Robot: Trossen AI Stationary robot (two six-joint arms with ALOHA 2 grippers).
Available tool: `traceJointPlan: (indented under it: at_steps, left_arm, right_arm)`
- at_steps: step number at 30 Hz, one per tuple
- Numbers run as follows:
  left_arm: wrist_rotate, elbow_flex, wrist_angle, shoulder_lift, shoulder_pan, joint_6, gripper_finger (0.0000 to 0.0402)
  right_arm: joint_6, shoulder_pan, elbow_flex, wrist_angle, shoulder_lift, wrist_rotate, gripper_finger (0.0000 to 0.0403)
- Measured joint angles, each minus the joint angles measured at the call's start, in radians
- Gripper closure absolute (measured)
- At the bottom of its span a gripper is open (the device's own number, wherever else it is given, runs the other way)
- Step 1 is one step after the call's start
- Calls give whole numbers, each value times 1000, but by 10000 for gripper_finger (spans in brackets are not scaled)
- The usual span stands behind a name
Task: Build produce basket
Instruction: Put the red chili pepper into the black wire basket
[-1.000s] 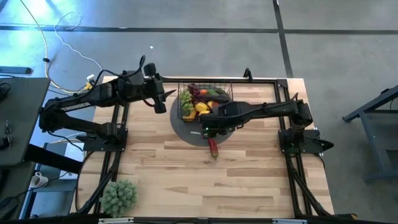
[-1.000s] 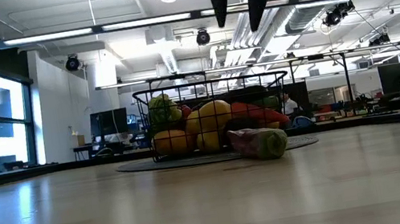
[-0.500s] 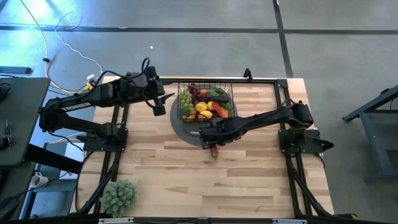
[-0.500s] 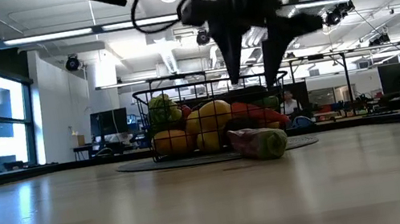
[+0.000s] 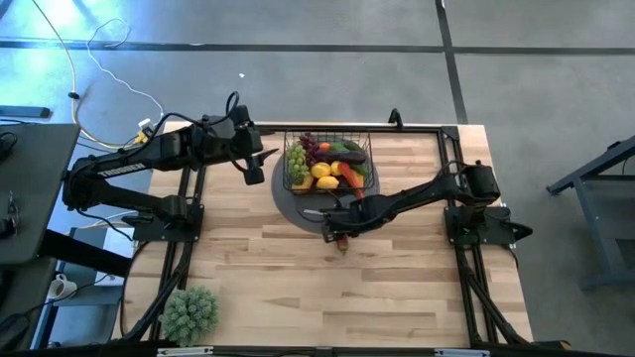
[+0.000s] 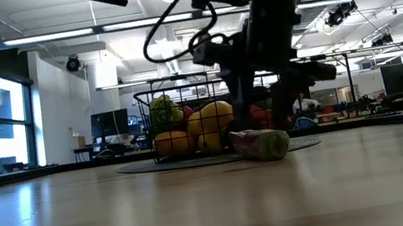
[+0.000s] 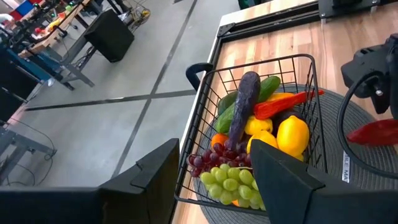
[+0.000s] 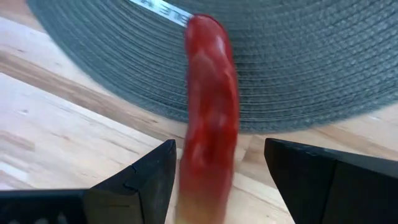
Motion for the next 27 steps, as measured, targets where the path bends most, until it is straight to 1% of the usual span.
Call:
traceJointPlan:
  at_steps: [7,10,12,15,18,21,27]
  left_arm:
    - [0,0,0,0,0,0,213]
    - [0,0,0,0,0,0,213]
    - [0,0,0,0,0,0,213]
    - [0,0,1,0,0,0,213]
    - [0,0,1,0,0,0,213]
    - [0,0,1,0,1,0,213]
    - [0,0,-1,0,2,-45,213]
  right_arm:
    - [-1,-2,-59,46,0,-22,176]
    - [-1,-3,-66,43,14,-56,177]
    - [-3,-2,-66,44,24,-75,186]
    - [1,-3,-66,42,27,-96,222]
    - [-2,-3,-62,40,29,-104,282]
    - [-44,-2,-46,50,31,-139,339]
    - [-127,-4,-10,41,0,-157,344]
